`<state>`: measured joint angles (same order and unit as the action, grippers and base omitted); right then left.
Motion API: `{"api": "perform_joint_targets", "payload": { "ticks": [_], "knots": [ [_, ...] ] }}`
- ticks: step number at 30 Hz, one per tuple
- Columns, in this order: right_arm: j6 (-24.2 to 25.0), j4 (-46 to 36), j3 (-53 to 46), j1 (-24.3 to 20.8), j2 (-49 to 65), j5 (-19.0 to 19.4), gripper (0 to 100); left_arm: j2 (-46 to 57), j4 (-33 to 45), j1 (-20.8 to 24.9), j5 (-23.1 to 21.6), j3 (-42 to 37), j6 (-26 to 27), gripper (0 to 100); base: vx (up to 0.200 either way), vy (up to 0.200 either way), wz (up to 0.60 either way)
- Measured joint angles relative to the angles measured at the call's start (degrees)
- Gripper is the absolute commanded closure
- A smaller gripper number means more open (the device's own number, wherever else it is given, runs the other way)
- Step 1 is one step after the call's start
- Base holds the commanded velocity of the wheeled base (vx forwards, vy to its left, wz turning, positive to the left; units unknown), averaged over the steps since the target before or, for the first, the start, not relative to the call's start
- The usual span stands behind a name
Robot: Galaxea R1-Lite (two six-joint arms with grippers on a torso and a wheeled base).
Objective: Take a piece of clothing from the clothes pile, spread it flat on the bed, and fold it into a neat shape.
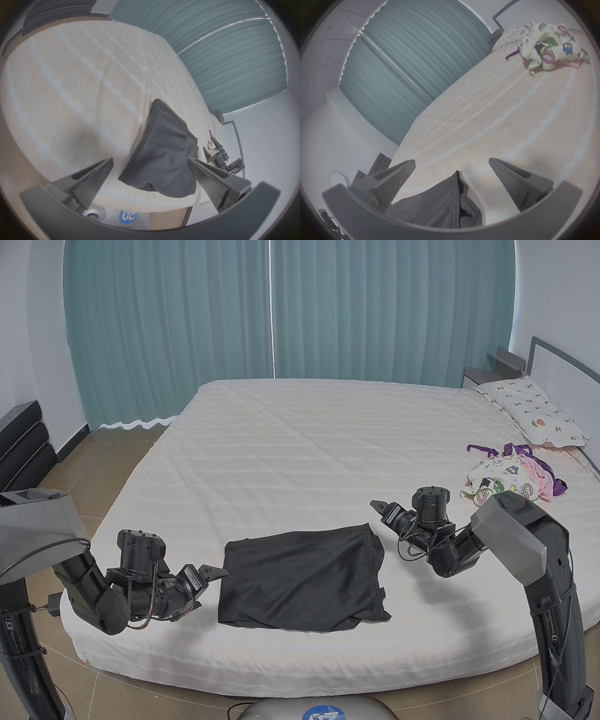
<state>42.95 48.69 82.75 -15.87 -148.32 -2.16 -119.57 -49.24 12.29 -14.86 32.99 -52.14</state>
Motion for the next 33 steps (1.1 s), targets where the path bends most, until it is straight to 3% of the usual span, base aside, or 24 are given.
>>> {"api": "perform_joint_targets", "payload": {
  "ticks": [6, 14, 24, 33],
  "knots": [
    [-0.5, 0.2, -10.9, 1.0, 10.6, -0.7, 0, 7.4, 2.4, -0.3, 1.8, -0.1, 2.0, 0, 0.0, 0.0, 0.0],
    [-2.8, 0.3, -27.6, 1.8, 30.9, -0.9, 0, 22.1, 6.2, -0.4, 7.6, -2.7, 6.3, 0, 0.0, 0.0, 0.0],
    [-10.6, 0.0, -50.3, 2.0, 58.4, -0.9, 0, 41.9, 13.8, -0.2, 16.3, -8.1, 12.3, 0, 0.0, 0.0, 0.0],
    [-19.0, -4.5, -68.6, 2.3, 84.0, -0.6, 0, 64.0, 28.1, 0.0, 21.4, -11.7, 18.6, 0, 0.0, 0.0, 0.0]
  ]
}}
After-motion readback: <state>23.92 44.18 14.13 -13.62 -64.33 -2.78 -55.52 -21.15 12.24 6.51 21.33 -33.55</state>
